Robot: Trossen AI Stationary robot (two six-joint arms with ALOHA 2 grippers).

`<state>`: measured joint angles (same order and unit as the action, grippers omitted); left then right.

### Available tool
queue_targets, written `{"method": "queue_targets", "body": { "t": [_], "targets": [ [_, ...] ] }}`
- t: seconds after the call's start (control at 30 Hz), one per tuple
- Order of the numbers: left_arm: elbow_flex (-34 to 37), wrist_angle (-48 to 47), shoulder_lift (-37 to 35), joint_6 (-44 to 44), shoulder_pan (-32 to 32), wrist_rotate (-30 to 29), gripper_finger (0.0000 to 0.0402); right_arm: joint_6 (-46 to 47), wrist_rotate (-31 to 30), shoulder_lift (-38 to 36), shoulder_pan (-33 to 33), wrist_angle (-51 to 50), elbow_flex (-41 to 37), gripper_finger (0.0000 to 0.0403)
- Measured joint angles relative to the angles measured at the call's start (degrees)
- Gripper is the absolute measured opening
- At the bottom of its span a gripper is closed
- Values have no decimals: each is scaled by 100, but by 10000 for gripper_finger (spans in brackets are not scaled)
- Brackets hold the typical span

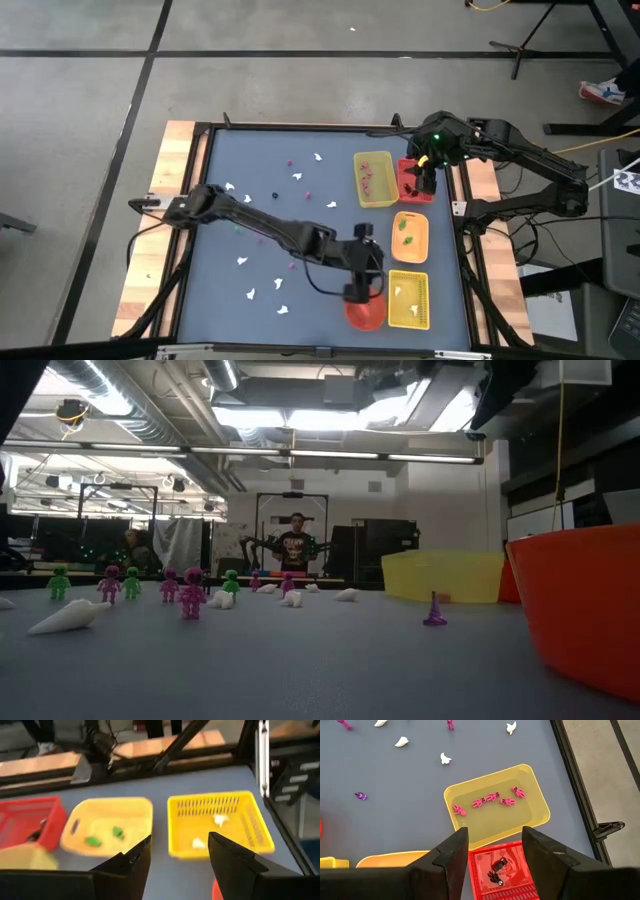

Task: Sort Halloween decoration
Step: Put the pink skeleton toy into the top yellow bin

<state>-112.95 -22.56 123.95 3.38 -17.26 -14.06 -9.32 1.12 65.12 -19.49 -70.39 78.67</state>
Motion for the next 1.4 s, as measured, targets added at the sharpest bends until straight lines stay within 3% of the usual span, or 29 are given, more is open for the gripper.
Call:
{"method": "queue_targets", "body": {
  "t": [0.37,0.63,0.8,1.07,1.4],
  "targets": [
    [0,-2268,-1496,83,-32,-901,179,1,204,51,0,216,-1,184],
    [416,-2846,-2044,287,-78,-989,179,0,605,81,2,1541,-424,184],
    [1498,-2450,-2611,614,-72,-1111,179,0,648,128,2,2441,-850,184],
    [4037,-763,-4135,1129,-76,-1199,179,-2,917,483,2,3651,-1431,184],
    [6588,988,-5738,1470,-65,-1220,179,-165,1430,1776,2,5087,-1513,184]
  ]
}}
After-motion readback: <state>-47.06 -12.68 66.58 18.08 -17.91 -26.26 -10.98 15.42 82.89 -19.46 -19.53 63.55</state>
